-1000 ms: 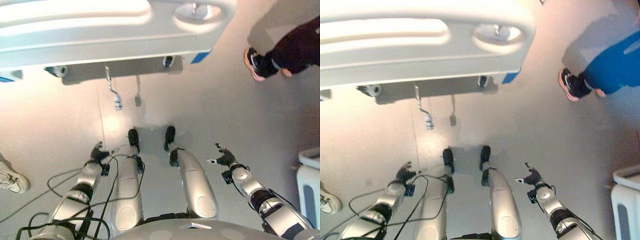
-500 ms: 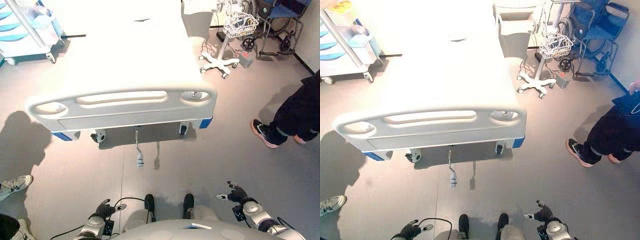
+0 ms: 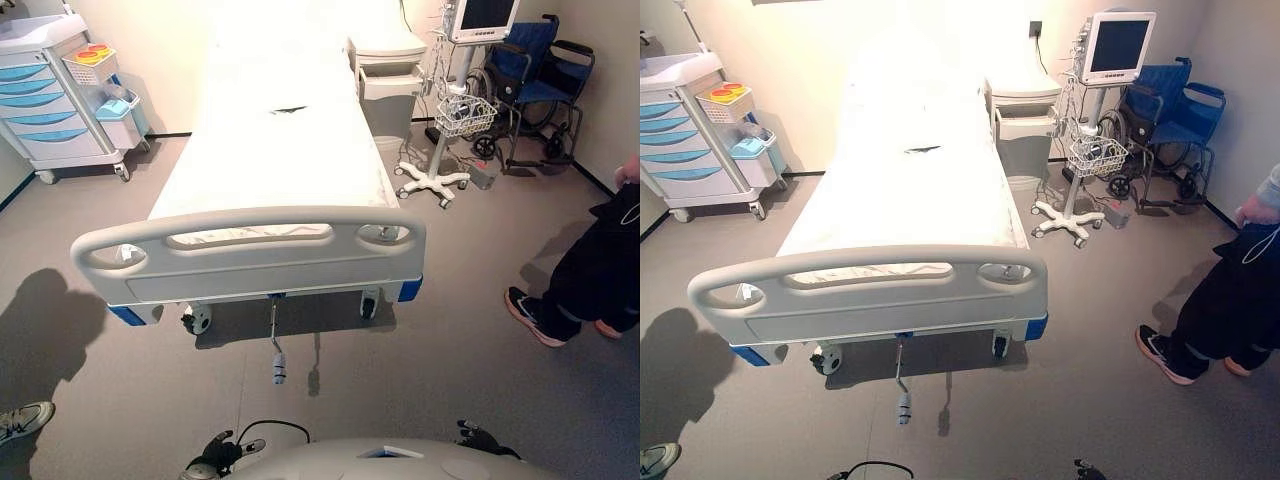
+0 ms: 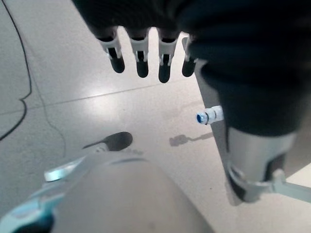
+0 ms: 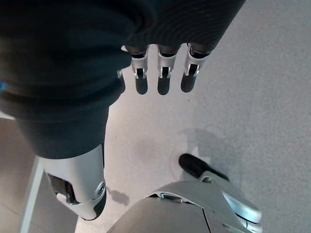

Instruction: Raise the hospital bed

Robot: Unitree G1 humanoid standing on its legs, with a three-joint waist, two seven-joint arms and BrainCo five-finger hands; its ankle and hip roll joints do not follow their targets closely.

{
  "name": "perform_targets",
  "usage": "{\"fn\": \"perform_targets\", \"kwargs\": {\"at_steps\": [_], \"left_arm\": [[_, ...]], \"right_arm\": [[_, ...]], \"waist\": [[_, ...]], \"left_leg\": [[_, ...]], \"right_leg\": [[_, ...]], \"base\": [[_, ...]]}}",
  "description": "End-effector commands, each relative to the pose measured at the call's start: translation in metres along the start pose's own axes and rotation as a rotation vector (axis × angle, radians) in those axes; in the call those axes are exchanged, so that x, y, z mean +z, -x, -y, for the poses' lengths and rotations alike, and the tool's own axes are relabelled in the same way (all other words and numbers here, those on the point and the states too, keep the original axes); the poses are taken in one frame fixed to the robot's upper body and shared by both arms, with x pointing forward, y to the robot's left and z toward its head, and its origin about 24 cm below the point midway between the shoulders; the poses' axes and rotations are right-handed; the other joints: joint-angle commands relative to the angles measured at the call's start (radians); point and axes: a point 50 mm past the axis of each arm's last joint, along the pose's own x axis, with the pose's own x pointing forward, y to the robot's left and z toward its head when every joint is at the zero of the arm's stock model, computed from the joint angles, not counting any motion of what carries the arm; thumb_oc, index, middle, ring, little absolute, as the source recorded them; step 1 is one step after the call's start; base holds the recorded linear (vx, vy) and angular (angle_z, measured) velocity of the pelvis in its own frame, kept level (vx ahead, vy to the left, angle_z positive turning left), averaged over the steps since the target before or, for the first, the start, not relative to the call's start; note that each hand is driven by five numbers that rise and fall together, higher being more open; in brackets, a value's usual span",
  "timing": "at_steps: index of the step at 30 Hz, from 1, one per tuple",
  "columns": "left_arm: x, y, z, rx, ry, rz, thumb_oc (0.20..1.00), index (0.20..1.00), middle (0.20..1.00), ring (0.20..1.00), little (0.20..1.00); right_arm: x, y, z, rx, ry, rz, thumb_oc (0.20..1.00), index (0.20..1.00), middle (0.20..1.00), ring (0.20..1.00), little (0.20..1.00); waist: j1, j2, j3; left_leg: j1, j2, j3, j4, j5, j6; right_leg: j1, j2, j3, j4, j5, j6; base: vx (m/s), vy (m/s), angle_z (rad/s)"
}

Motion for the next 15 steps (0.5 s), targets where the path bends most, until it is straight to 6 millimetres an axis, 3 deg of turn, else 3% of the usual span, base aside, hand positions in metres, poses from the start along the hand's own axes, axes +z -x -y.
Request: {"fn": "perform_targets", "kwargs": {"at_steps": [1,15], "left_arm": [[0.0132,-0.0025,-0.0032,-0.001,-0.049,0.037,1.0,1.0,1.0,1.0,1.0],[0.0183,-0.003,-0.0044,0.003,-0.084,0.06,1.0,1.0,1.0,1.0,1.0]], "right_arm": [[0.0173,-0.0047,-0.0064,0.017,-0.016,0.017,1.0,1.0,1.0,1.0,1.0],[0.019,-0.0048,-0.0086,0.021,-0.006,0.026,1.0,1.0,1.0,1.0,1.0]], "waist": [[0.012,-0.043,0.003],[0.01,-0.045,-0.003]], "left_leg": [[-0.001,-0.069,0.027,-0.008,0.01,0.017],[0.012,-0.069,0.024,-0.008,0.002,0.021]], "right_leg": [[-0.01,-0.008,0.024,0.003,0.058,0.094],[0.0,-0.008,0.027,0.01,0.05,0.091]], "base": [[0.0,0.0,0.0],[0.0,0.0,0.0]]}}
